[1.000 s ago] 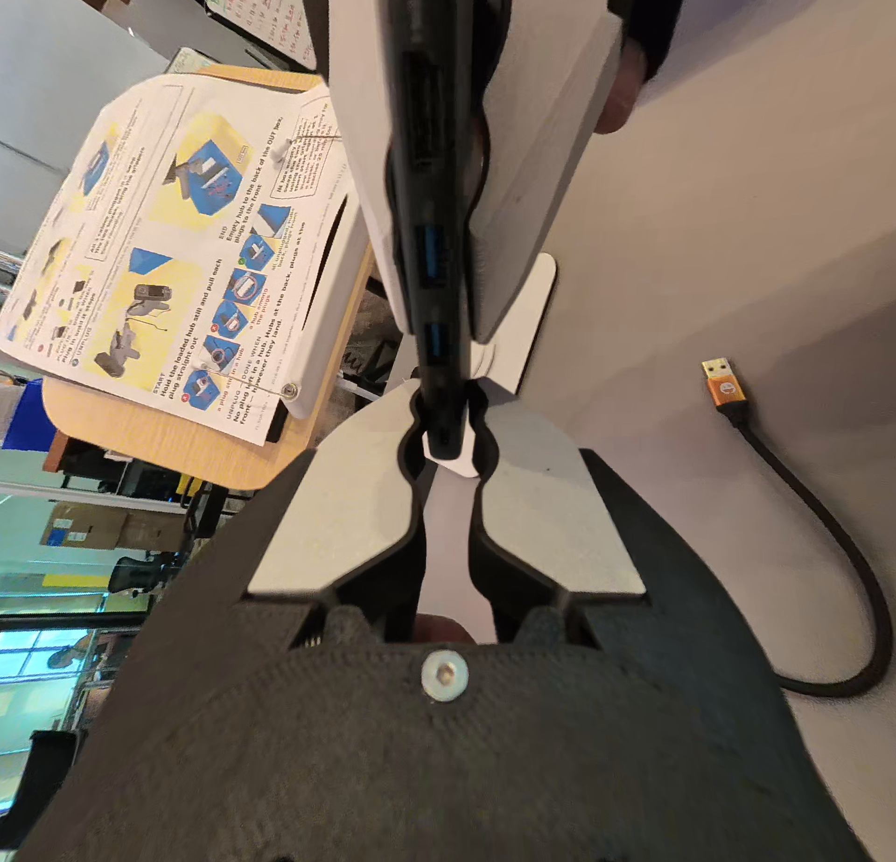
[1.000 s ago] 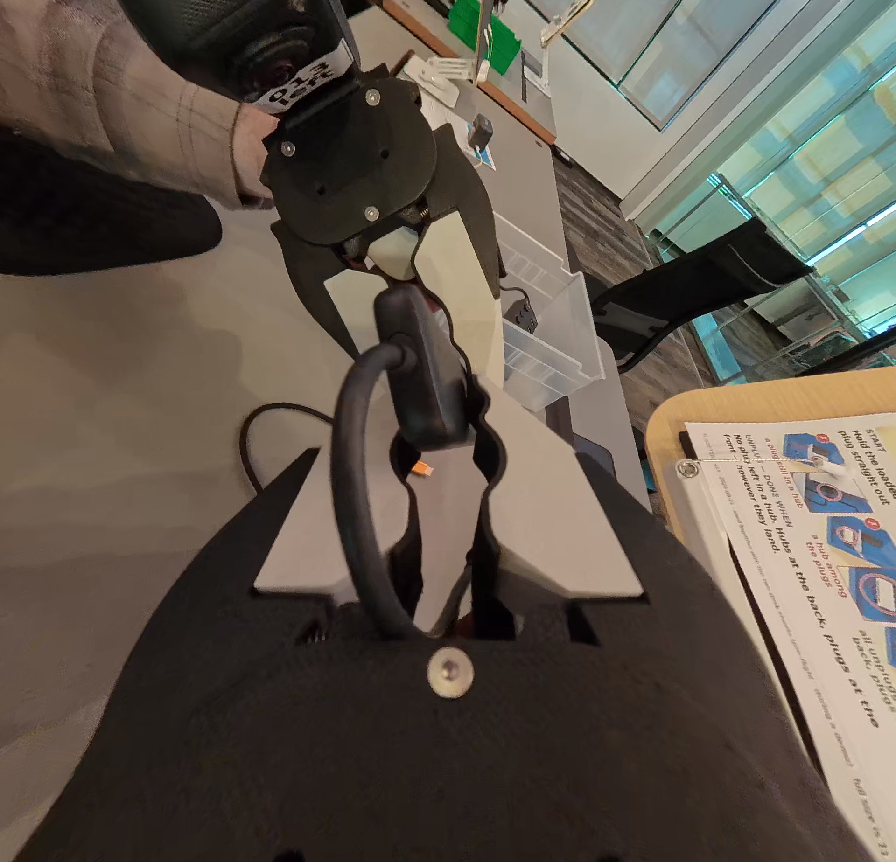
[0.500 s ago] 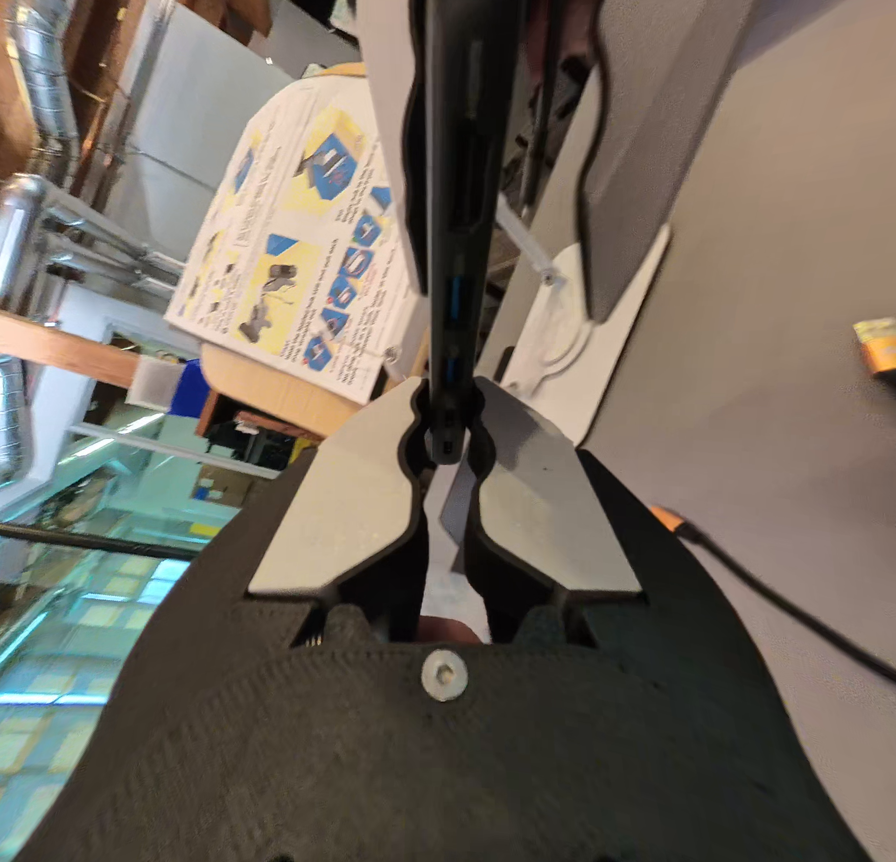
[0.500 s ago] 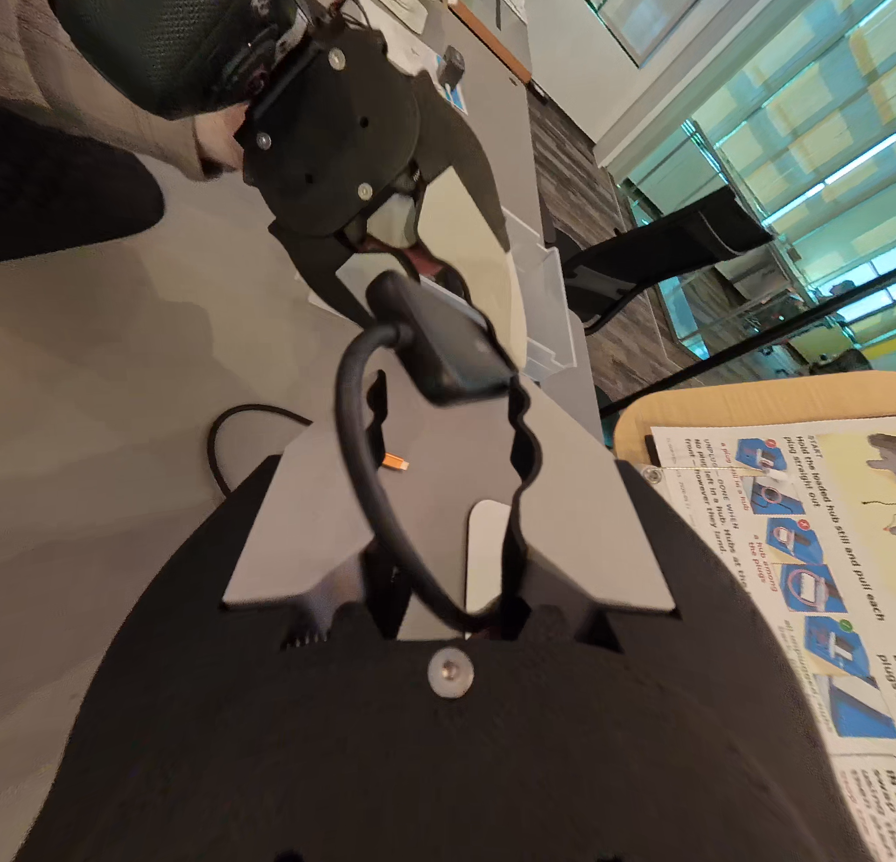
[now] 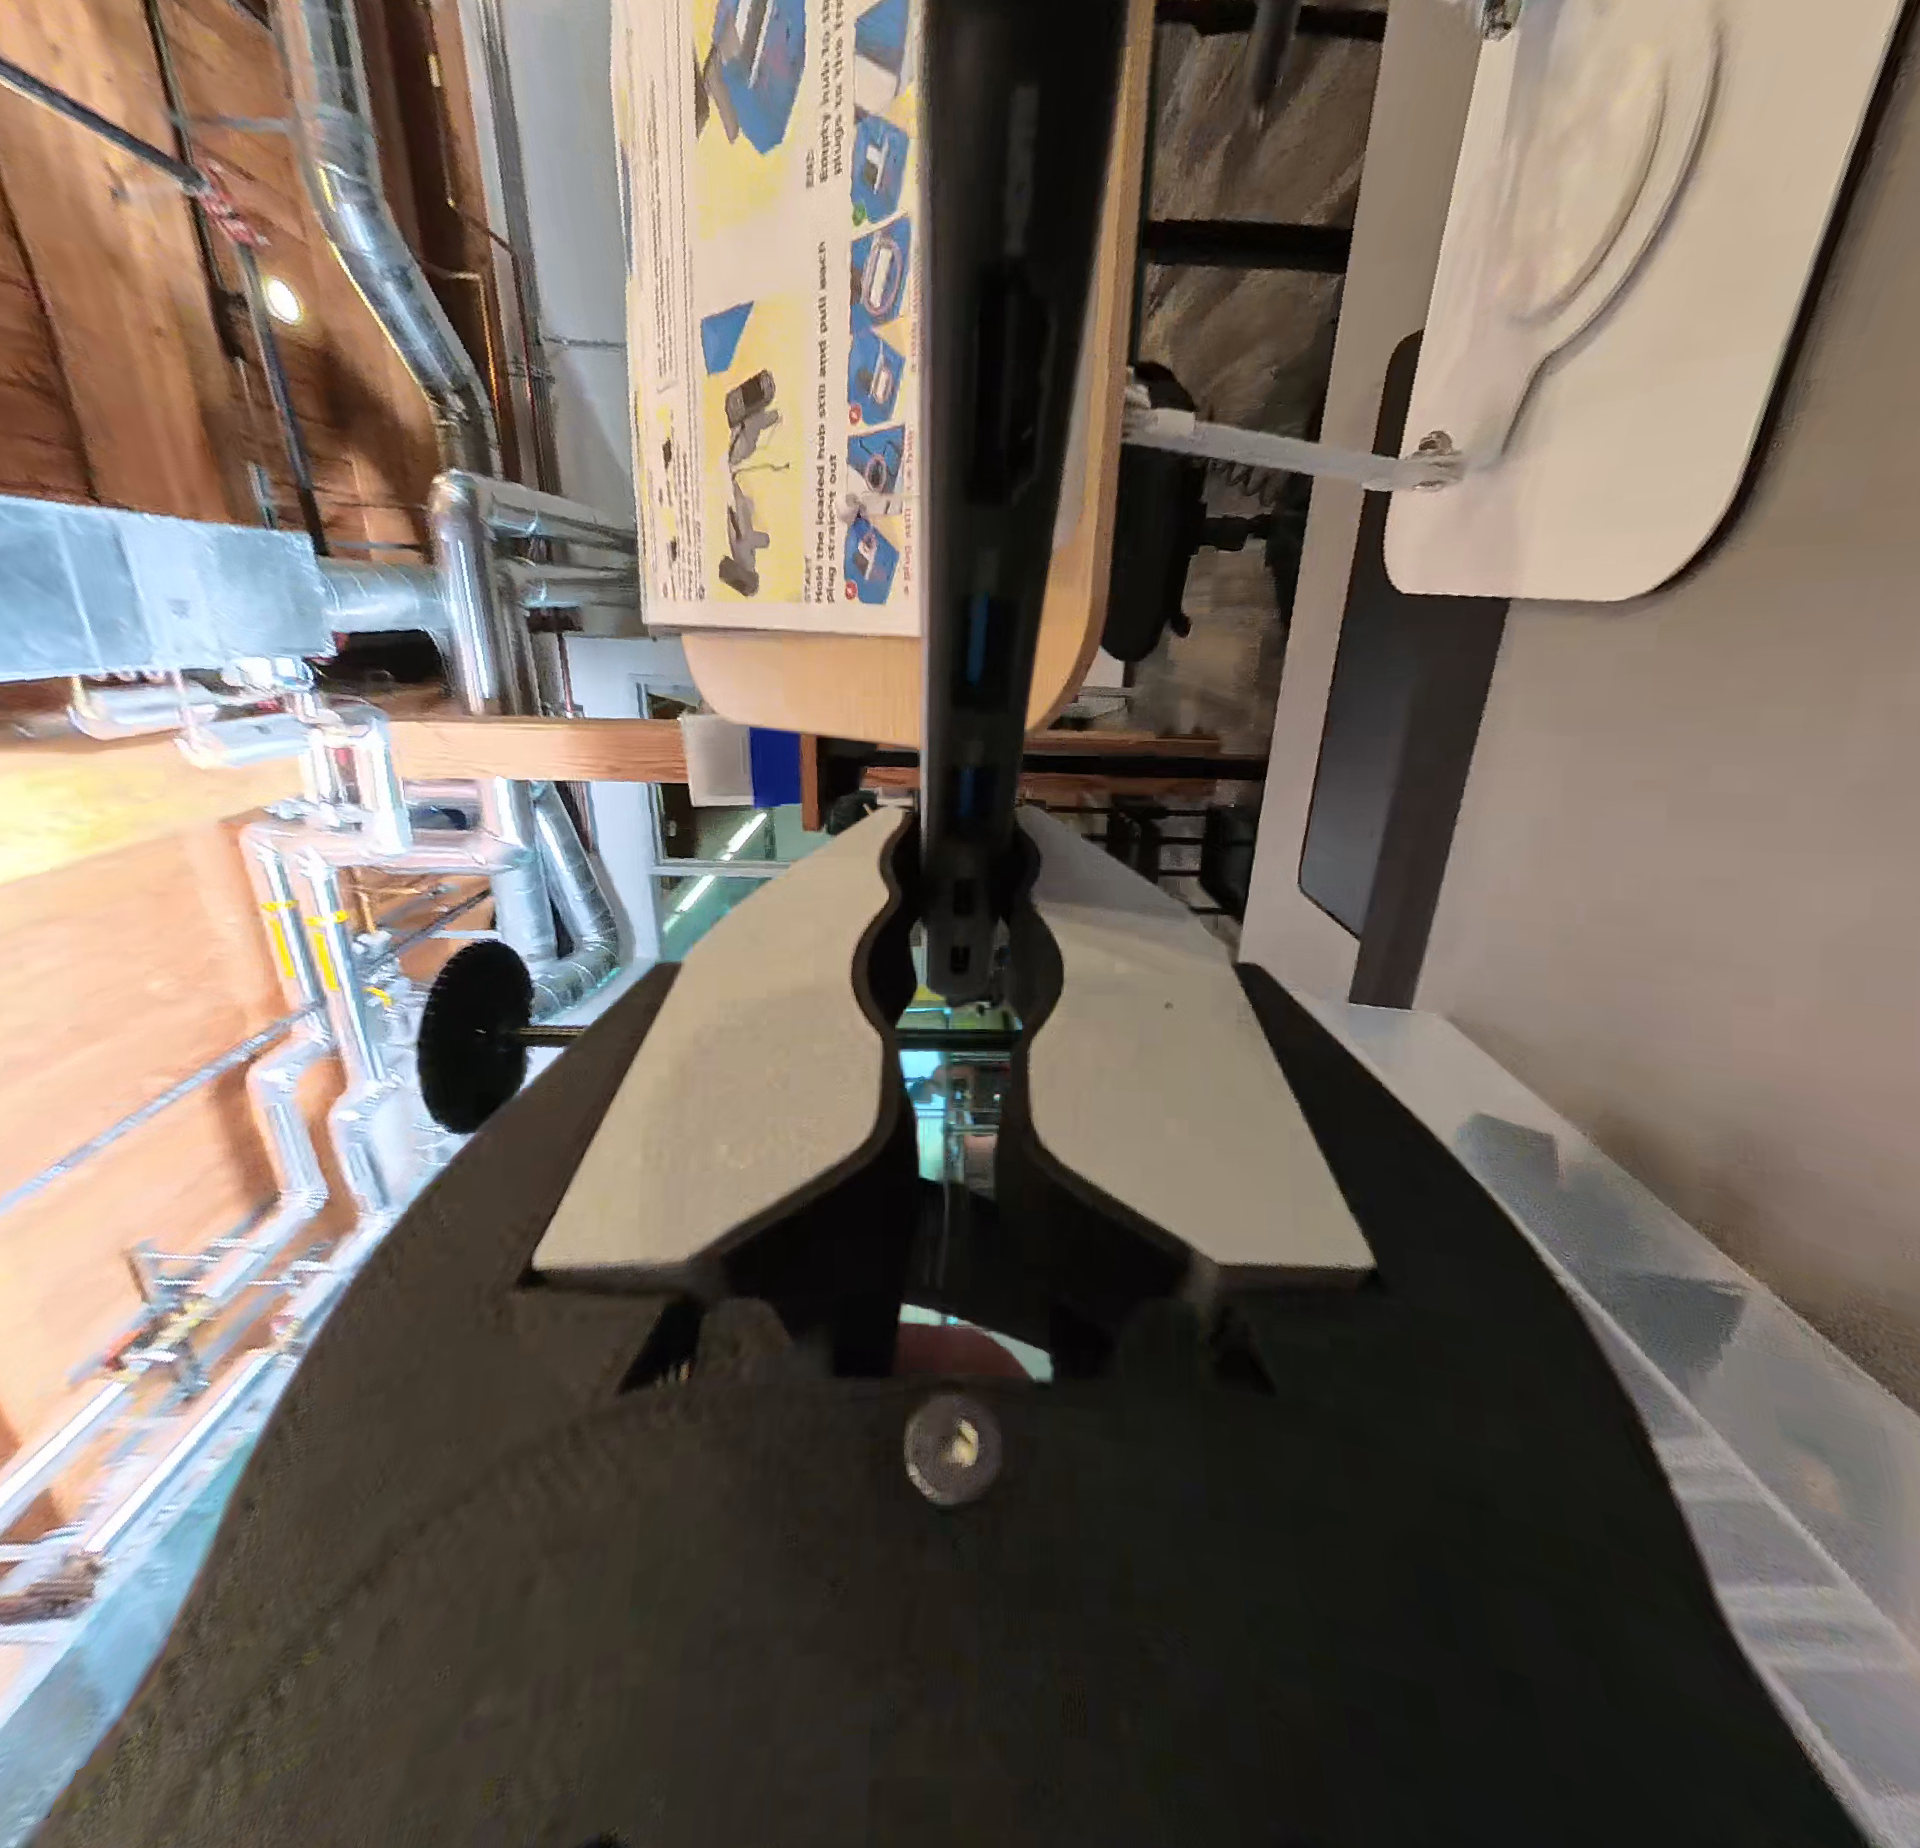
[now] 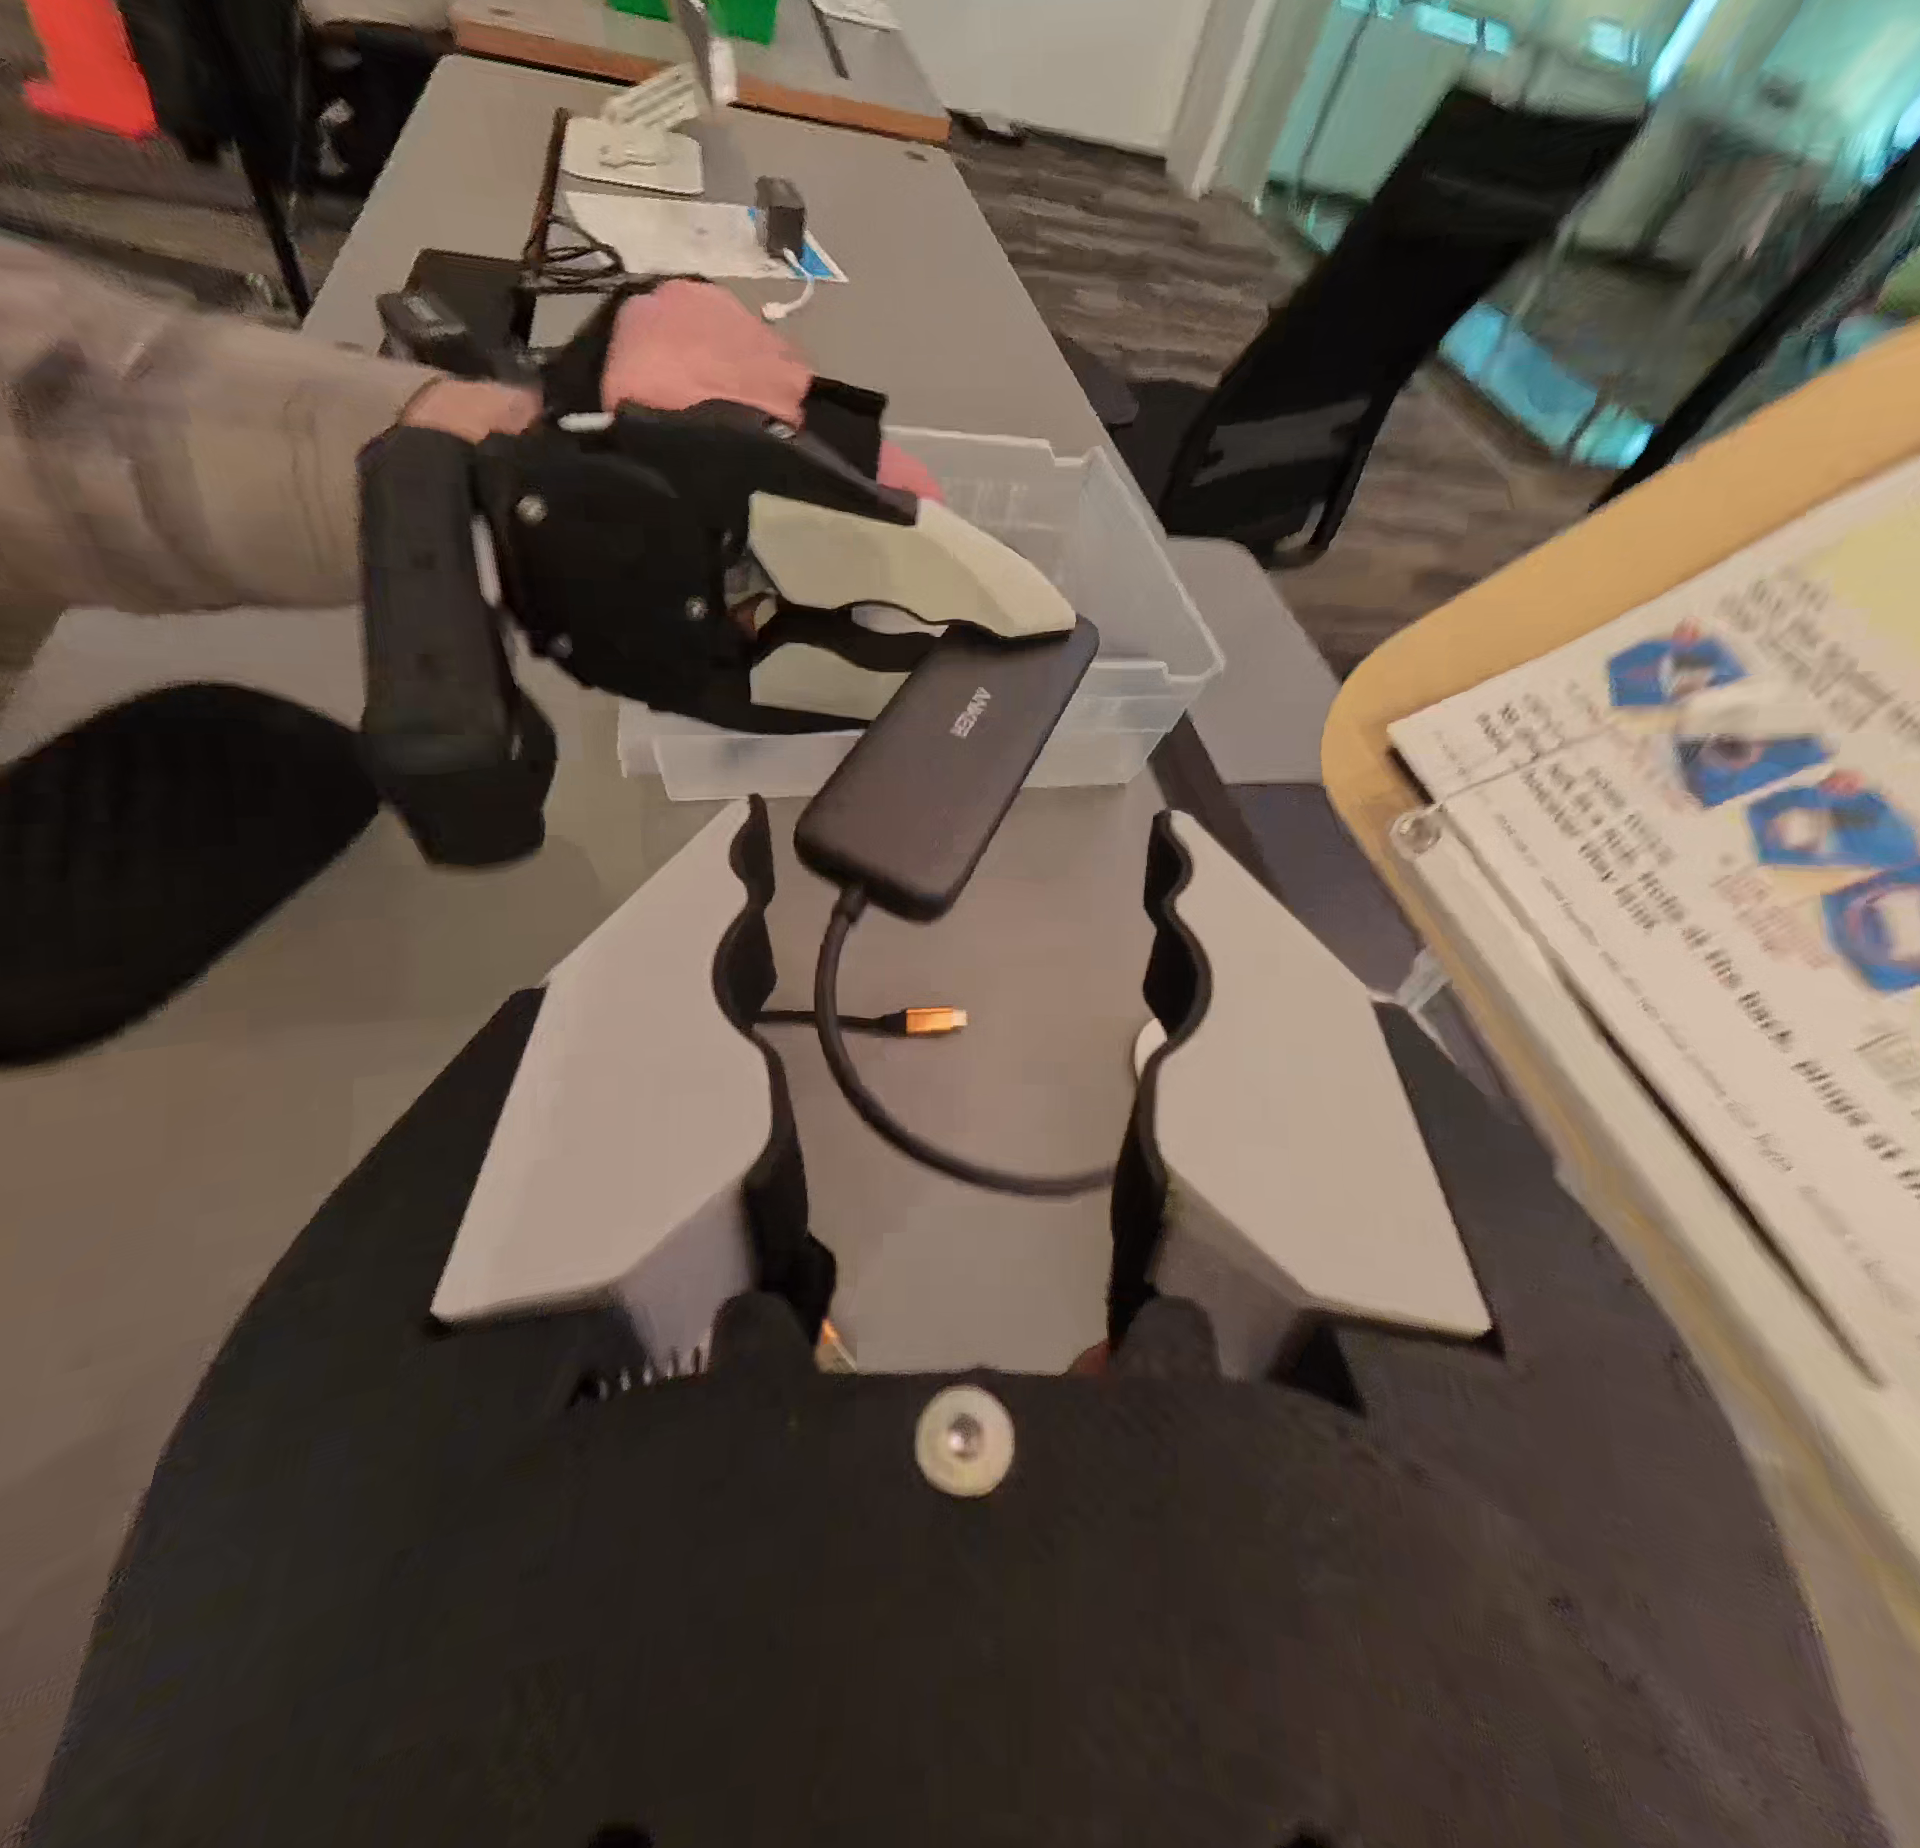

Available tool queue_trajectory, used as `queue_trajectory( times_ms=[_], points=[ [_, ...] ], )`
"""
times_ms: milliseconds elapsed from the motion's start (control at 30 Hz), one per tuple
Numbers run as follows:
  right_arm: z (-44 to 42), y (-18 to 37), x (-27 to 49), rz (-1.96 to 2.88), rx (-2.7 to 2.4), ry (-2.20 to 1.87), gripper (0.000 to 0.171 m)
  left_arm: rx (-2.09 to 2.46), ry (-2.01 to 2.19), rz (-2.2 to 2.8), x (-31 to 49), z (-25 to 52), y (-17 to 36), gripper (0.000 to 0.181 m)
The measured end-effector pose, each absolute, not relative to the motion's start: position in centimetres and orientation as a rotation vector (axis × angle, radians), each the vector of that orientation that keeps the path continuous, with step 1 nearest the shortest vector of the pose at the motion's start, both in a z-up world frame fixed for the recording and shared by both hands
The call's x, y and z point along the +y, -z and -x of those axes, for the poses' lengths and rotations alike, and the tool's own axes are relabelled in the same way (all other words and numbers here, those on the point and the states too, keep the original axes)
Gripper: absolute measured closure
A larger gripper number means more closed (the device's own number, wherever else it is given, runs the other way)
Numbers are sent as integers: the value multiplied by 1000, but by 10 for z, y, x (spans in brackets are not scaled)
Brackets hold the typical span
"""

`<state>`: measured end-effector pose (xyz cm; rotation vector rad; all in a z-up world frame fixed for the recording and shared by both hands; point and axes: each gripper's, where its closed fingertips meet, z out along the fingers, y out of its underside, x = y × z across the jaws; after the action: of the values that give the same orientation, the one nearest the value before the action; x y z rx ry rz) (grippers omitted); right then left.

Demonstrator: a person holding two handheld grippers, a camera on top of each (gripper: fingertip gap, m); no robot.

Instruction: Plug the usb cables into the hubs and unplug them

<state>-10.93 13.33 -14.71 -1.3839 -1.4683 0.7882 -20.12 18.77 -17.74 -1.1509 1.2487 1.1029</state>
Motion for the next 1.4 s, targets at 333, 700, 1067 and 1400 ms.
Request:
queue_trajectory(
  times_ms=[333, 700, 1067, 1400],
  points=[
    [128, 223, 163, 1761, -1454, -832, 122, 1379, -1278, 980, 209, 161, 185, 168],
    [103, 240, 186, 1831, -1458, -782, 125, 1351, -1162, 1191, 219, 163, 203, 148],
    [28, 314, 177, 1984, -1610, -538, 124, 1389, -223, 1803, 119, 106, 294, 144],
    [16, 355, 160, 1972, -1588, -577, 124, 1423, -25, 1941, 102, 62, 353, 142]
  ],
)
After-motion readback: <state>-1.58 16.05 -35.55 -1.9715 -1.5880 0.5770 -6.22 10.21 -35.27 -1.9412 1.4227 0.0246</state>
